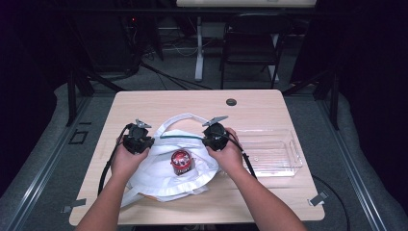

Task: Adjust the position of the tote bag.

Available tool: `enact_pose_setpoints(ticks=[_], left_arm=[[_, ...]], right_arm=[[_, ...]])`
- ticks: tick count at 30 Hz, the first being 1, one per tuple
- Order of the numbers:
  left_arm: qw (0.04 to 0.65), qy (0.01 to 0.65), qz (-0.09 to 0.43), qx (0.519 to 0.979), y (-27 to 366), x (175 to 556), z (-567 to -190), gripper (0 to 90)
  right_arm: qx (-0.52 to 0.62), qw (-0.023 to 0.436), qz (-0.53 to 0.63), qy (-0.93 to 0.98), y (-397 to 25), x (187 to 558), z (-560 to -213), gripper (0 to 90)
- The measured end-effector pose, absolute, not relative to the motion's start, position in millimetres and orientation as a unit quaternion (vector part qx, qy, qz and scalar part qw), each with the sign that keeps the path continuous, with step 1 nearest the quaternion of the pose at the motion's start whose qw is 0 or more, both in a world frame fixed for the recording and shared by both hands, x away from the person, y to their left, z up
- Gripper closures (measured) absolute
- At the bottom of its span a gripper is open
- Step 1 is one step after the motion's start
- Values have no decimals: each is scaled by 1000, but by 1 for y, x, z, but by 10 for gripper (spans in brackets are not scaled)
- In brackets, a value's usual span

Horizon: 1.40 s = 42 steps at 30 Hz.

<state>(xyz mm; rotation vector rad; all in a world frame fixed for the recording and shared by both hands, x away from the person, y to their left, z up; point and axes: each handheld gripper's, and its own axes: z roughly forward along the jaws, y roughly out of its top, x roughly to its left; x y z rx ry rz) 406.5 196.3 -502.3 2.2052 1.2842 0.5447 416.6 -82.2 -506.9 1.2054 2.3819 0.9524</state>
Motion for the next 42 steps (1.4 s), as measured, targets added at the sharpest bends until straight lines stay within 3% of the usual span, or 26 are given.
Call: enact_pose_setpoints(ticks=[20,32,42], left_arm=[[283,469,223,807,214,389,-476,694],[315,440,206,816,212,377,-451,538],[314,404,206,834,198,369,-441,469]], right_arm=[[414,151,339,831,-85,415,-506,813],[406,148,349,832,-88,412,-503,784],[395,147,377,825,-93,400,-491,660]])
